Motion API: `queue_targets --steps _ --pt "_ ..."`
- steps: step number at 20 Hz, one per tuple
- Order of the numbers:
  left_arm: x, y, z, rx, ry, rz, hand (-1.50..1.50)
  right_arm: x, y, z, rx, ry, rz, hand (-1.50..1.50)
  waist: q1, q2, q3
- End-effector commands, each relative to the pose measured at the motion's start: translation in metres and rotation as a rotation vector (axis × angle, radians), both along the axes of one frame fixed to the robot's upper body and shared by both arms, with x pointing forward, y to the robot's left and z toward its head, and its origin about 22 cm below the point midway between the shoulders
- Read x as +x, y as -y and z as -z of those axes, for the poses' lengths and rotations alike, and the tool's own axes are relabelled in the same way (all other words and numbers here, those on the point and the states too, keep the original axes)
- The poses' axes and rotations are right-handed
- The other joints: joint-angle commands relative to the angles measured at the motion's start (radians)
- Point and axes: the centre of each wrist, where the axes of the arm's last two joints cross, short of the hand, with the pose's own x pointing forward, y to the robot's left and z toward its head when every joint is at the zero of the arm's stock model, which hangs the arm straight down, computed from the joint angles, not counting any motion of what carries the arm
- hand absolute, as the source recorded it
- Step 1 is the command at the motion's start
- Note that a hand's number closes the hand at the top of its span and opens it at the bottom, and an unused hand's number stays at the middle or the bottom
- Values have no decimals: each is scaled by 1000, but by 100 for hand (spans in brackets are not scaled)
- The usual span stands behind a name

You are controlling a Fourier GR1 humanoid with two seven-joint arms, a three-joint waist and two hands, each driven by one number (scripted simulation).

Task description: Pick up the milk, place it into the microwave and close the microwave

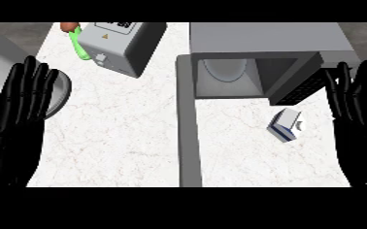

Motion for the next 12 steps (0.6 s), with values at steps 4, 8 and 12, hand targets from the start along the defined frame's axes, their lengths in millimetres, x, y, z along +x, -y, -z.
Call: queue_targets --steps 4,8,12 --pt "19 -11 -9 -60 6 -3 -150 8 -10 2 19 44 267 -150 17 -13 -1" --pt "-1 -29 10 -149 -102 -59 -150 31 -25 13 1 -39 389 -150 36 -13 -1" --pt "0 -36 -6 -157 -116 -52 -150 7 -55 -5 24 -49 380 -150 20 -16 -1"
